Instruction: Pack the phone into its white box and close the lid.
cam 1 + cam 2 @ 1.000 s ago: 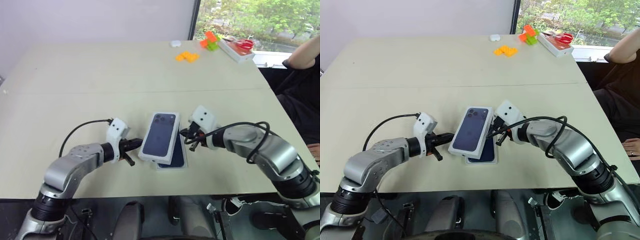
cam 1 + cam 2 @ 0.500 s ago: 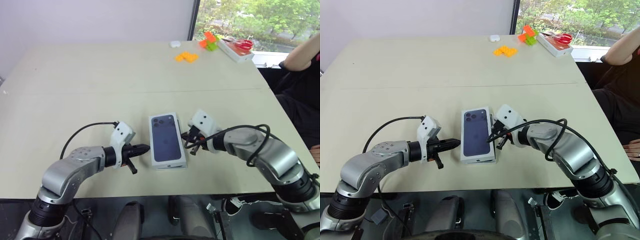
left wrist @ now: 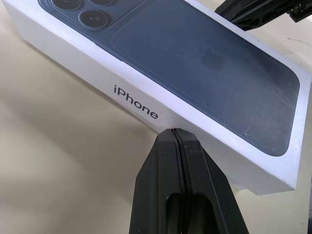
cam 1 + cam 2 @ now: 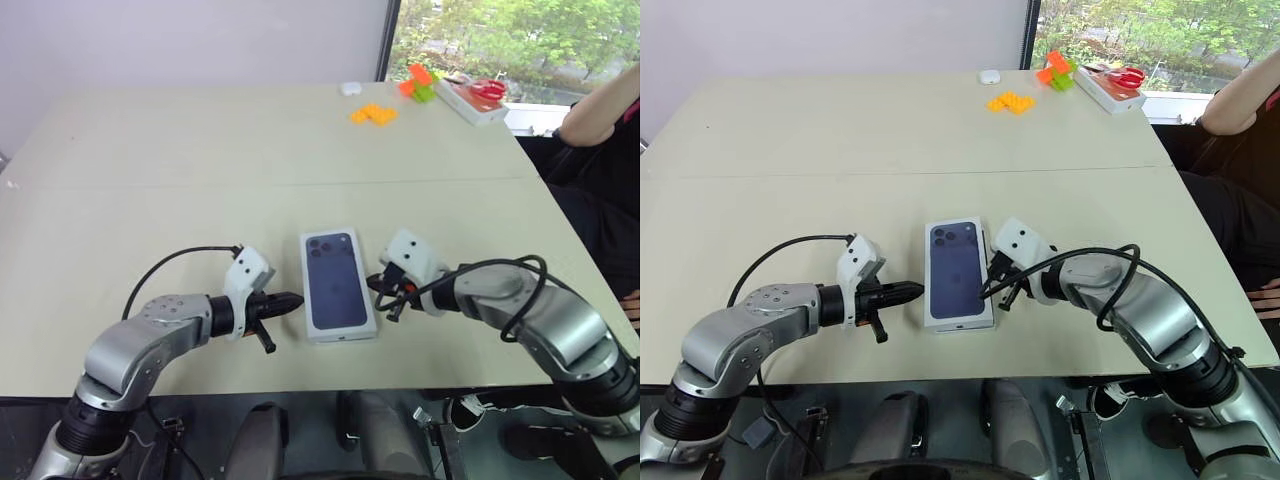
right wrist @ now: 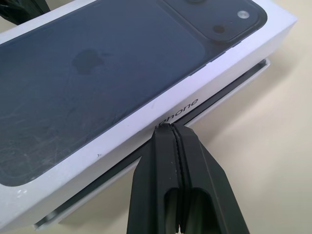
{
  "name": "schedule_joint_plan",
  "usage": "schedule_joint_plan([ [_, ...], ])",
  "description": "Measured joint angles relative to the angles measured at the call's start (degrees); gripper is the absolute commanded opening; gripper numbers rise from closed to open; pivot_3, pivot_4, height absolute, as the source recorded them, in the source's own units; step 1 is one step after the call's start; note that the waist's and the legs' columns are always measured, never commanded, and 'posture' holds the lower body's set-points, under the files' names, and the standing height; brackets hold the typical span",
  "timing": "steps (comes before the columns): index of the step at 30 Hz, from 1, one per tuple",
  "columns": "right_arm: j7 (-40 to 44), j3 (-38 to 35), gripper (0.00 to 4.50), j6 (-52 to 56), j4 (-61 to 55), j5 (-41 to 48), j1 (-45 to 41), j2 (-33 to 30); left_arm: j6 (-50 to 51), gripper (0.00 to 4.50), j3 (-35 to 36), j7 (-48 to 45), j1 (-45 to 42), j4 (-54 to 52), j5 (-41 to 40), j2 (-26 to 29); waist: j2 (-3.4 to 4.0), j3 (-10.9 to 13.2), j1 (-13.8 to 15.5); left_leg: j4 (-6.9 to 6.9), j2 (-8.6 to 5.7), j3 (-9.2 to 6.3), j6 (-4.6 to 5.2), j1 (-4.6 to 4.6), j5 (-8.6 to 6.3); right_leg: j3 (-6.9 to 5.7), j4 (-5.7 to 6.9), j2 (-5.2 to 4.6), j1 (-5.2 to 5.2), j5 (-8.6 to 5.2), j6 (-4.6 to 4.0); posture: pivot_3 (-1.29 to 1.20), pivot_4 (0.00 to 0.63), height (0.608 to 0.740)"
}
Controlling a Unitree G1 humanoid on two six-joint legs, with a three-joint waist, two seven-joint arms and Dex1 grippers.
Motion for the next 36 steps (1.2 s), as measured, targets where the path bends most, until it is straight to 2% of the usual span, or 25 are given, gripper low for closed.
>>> schedule_joint_plan([
  [9, 1.10, 0.01, 0.03, 0.05, -0.03, -0.95, 0.40, -0.11, 0.00, 0.00, -0.29, -0.41, -0.19, -0.47, 0.00, 0.35, 0.00, 0.00, -0.03, 0.05, 0.00, 0.00, 0.00, 0.01, 0.00, 0.00, 0.05, 0.01, 0.00, 0.00, -0.01, 0.00, 0.150, 0.730],
  [16, 1.46, 0.00, 0.03, 0.05, -0.04, -1.26, 0.58, -0.28, 0.01, 0.00, -0.85, -1.06, -0.20, -0.54, 0.02, 0.49, 0.00, 0.00, -0.04, 0.61, 0.01, -0.02, 0.02, -0.08, -0.02, -0.02, 0.23, 0.01, 0.09, -0.02, -0.07, 0.00, 0.150, 0.730],
  [36, 3.12, -1.24, 0.03, 0.73, -1.63, -1.24, 0.86, -1.17, 0.09, 0.00, -1.00, -2.66, -0.19, -0.56, 0.00, 0.66, 0.00, 0.00, -0.04, 0.63, 0.01, -0.02, 0.05, -0.10, -0.03, -0.01, 0.23, 0.01, 0.08, 0.01, -0.03, 0.00, 0.150, 0.730],
])
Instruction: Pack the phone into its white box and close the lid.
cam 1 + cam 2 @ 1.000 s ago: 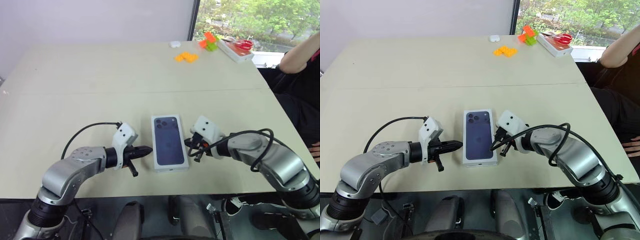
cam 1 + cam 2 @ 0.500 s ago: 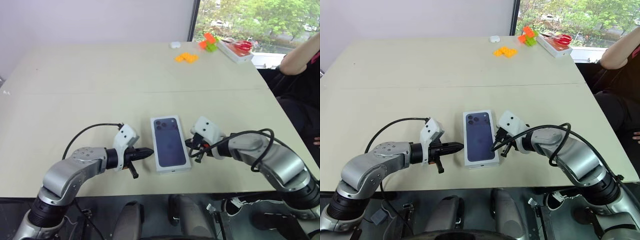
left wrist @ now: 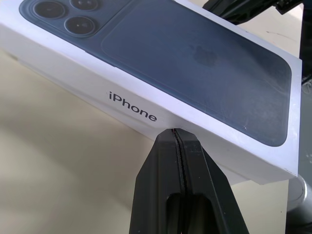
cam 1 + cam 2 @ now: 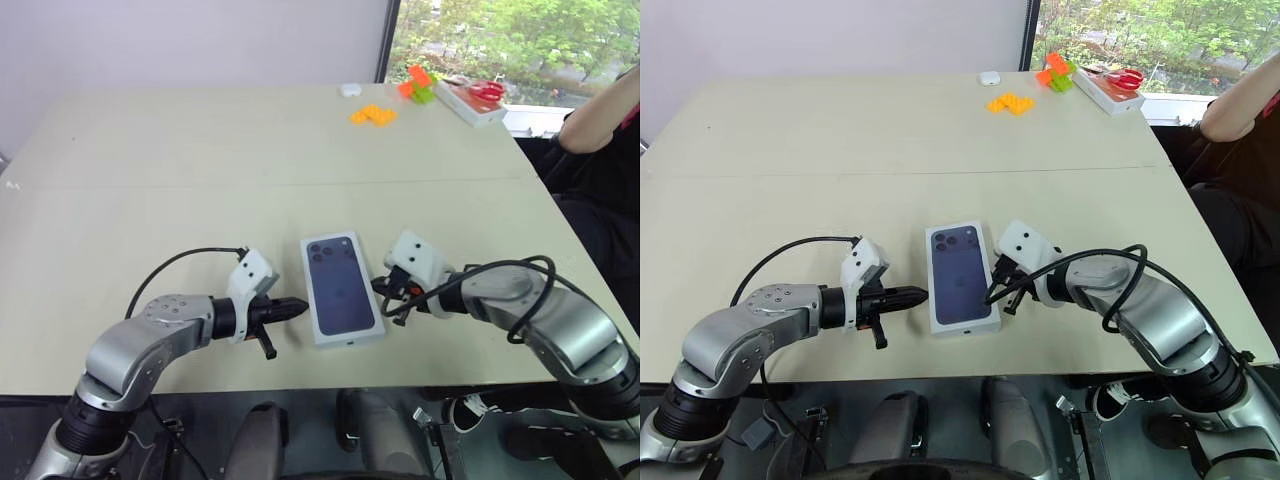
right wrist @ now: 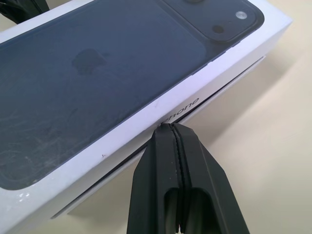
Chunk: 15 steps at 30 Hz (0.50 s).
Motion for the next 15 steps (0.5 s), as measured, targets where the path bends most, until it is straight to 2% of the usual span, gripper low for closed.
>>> schedule_joint_plan([
  [15, 0.54, 0.05, 0.03, -0.30, -0.14, -1.03, 1.76, -0.16, -0.11, 0.00, -1.49, -0.02, -0.01, 0.00, 0.28, 0.26, 0.00, 0.00, 0.01, 0.00, 0.00, 0.00, 0.00, 0.01, 0.00, 0.00, 0.00, 0.00, 0.01, 0.00, 0.00, 0.00, 0.150, 0.730],
])
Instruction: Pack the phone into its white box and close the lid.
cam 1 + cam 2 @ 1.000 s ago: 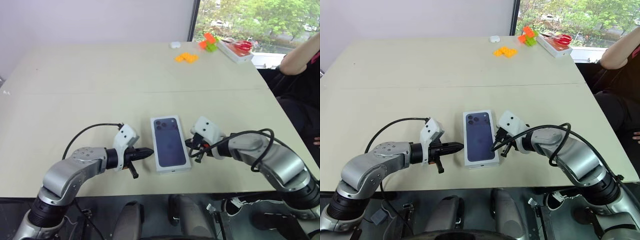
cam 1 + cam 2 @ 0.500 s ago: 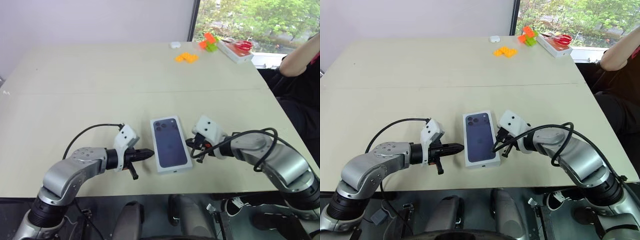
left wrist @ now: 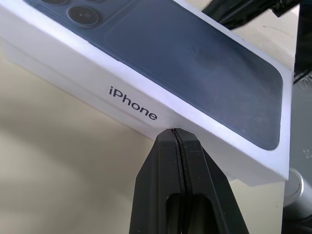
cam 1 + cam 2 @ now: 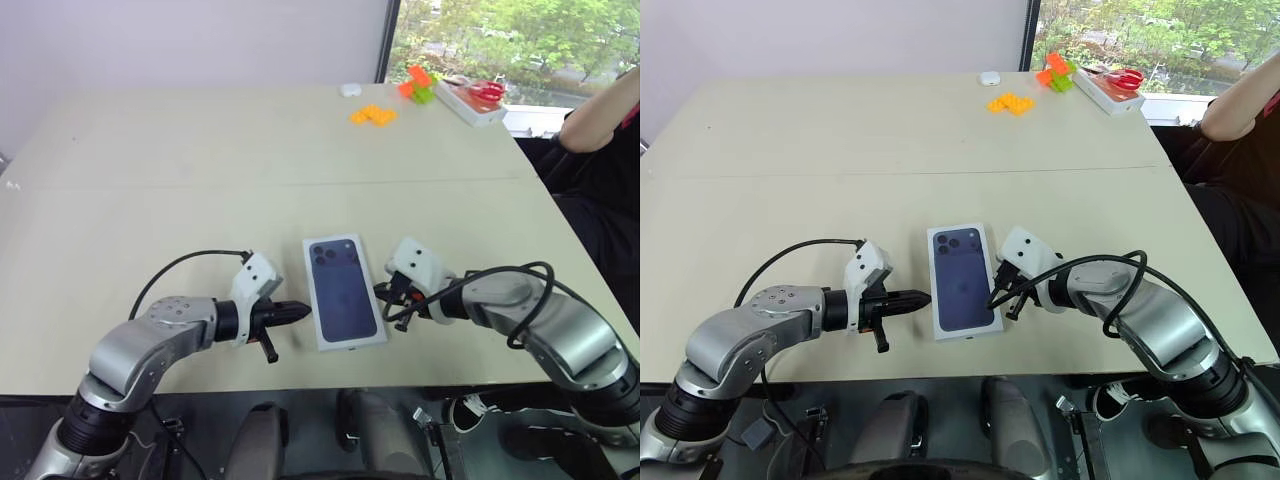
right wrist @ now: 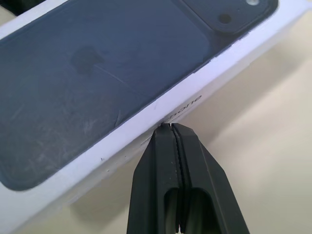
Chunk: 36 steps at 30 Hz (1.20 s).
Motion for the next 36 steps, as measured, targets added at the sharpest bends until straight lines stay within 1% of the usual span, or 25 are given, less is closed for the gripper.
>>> schedule_joint_plan([
  [17, 0.09, 0.07, 0.03, -0.42, 0.03, -1.42, 0.29, 0.20, -0.01, 0.00, -0.44, 1.55, 0.00, 0.92, 1.88, -1.81, 0.00, 0.00, 0.04, 0.01, 0.00, 0.00, 0.00, 0.00, 0.00, 0.00, 0.00, -0.01, 0.01, 0.00, 0.00, 0.00, 0.150, 0.730],
  [28, 0.13, 0.05, 0.03, -0.40, 0.03, -1.55, 0.53, 0.18, 0.03, 0.00, 0.05, 1.76, 0.12, 1.39, 1.63, -2.30, 0.00, 0.00, 0.00, 0.01, 0.00, 0.00, 0.00, 0.00, 0.00, 0.00, 0.02, 0.00, 0.00, 0.00, 0.00, 0.00, 0.150, 0.730],
  [33, 1.96, -0.25, 0.03, -1.21, 0.02, -1.50, 0.68, -0.96, 0.06, 0.00, 4.89, 1.17, 0.23, 0.90, -2.64, -2.34, 0.00, 0.00, -0.02, 0.02, 0.00, 0.00, 0.00, 0.00, 0.00, 0.00, 0.05, 0.00, -0.02, 0.00, 0.00, 0.00, 0.150, 0.730],
  [36, 4.39, -3.17, 0.03, -4.38, 0.10, -1.58, 2.52, -4.54, 0.42, 0.00, 9.97, 1.41, -1.74, 1.39, -6.50, -2.82, 0.00, 0.00, 0.22, 0.06, -0.02, -0.01, 0.00, -0.03, 0.00, -0.03, 0.05, -0.03, 0.00, 0.00, 0.00, 0.00, 0.150, 0.730],
])
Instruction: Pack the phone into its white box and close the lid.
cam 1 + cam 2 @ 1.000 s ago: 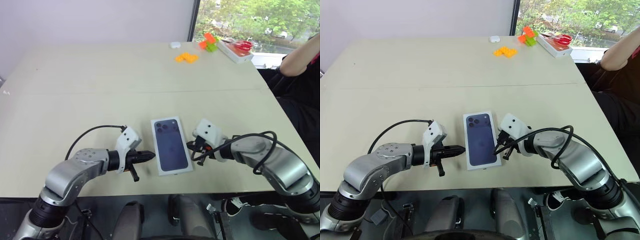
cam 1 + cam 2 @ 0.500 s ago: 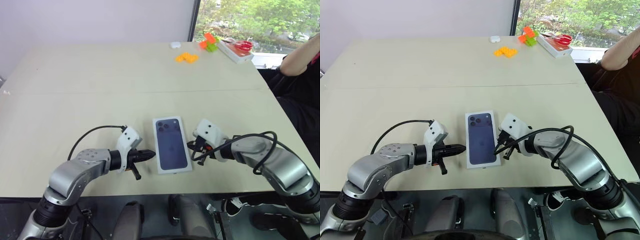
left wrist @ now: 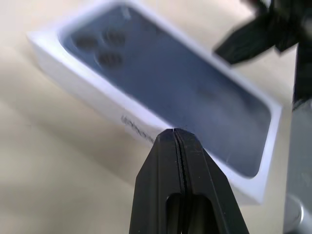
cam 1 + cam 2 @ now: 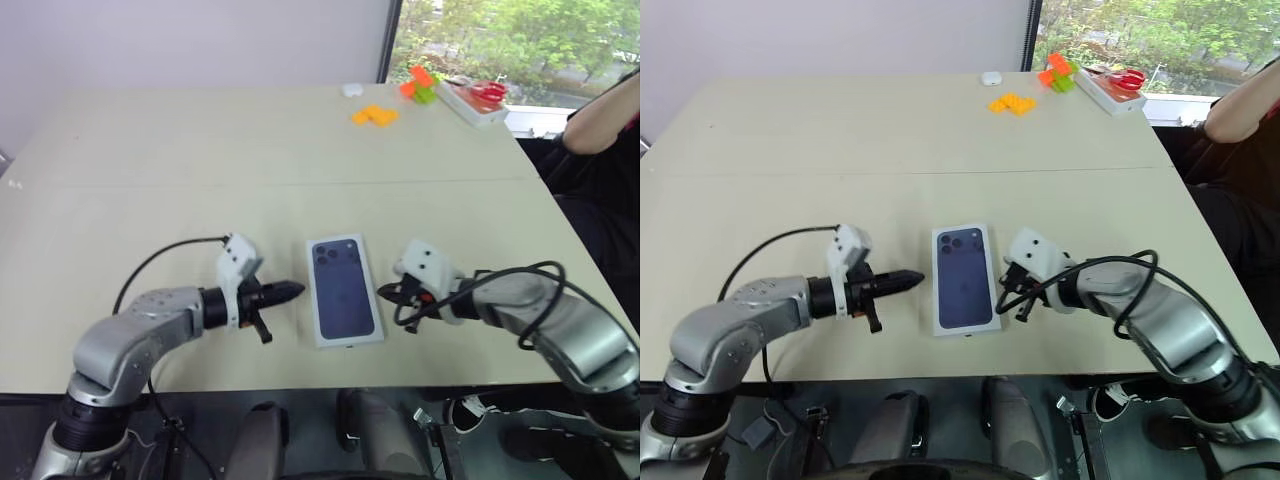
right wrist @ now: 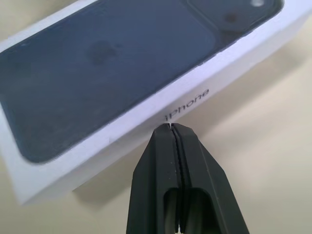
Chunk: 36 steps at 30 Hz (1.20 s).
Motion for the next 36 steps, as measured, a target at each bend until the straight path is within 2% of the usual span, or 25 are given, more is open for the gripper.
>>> schedule_joint_plan([
  [4, 3.68, -5.02, 0.03, -5.66, -0.14, 0.14, 2.97, -2.97, 0.31, 0.00, 1.39, 1.69, -5.16, 0.70, -1.24, -1.39, -0.03, -0.02, -0.03, 0.02, -0.03, 0.00, 0.04, 0.04, -0.03, -0.01, -0.11, -0.01, 0.16, 0.00, 0.01, 0.00, 0.150, 0.730],
  [10, 7.66, -7.83, 0.03, -6.96, -6.07, 6.25, 7.42, -2.32, -1.27, 0.00, -7.47, 5.55, -11.04, 7.74, 5.78, -6.19, -0.03, -0.02, -0.09, 0.03, -0.03, -0.02, 0.05, 0.08, -0.03, 0.01, -0.03, 0.03, 0.16, 0.03, 0.04, 0.00, 0.150, 0.730],
  [15, 6.18, -3.42, 0.03, -4.93, -10.48, 8.14, 8.97, -0.51, -3.15, 0.00, -12.59, 6.42, -13.40, 13.58, 10.86, -8.43, -0.03, -0.02, -0.26, 0.03, -0.02, -0.01, 0.05, 0.09, -0.03, 0.02, 0.03, 0.04, 0.13, 0.02, 0.04, 0.00, 0.150, 0.730],
  [20, 1.75, 1.83, 0.03, -1.13, -8.49, 5.81, 8.76, 1.09, -3.23, 0.00, -13.17, 6.43, -14.61, 15.61, 13.53, -9.12, -0.04, -0.03, -0.14, 0.05, -0.03, -0.01, 0.05, 0.09, -0.03, 0.02, 0.02, 0.01, 0.15, 0.02, 0.03, 0.00, 0.150, 0.730],
  [29, 0.59, 1.81, 0.03, -1.82, -7.88, 5.49, 10.04, 1.34, -2.90, 0.00, -15.15, 6.08, -14.65, 16.60, 16.29, -9.95, -0.05, -0.15, -0.10, 0.03, -0.02, -0.09, 0.09, 0.36, -0.06, -0.05, -0.16, 0.02, 0.66, -0.01, 0.04, 0.00, 0.150, 0.730],
  [32, 0.53, 1.82, 0.03, -1.79, -7.54, 5.50, 10.07, 1.35, -3.09, 0.00, -15.19, 5.97, -14.25, 16.65, 16.89, -10.09, -0.06, -0.17, -0.09, -0.02, -0.02, -0.08, 0.25, 0.93, -0.15, -0.05, -0.32, 0.02, 1.08, -0.14, -0.09, 0.00, 0.150, 0.730],
  [36, -0.59, 0.87, 0.03, -3.87, -6.32, 4.95, 10.08, 2.59, -6.76, 0.00, -11.81, 6.28, -11.02, 16.75, 16.11, -12.33, -0.06, -0.17, -0.25, -0.02, 0.02, -0.05, 0.28, 0.94, -0.17, -0.04, -0.34, 0.03, 1.09, -0.15, -0.10, 0.00, 0.150, 0.730],
])
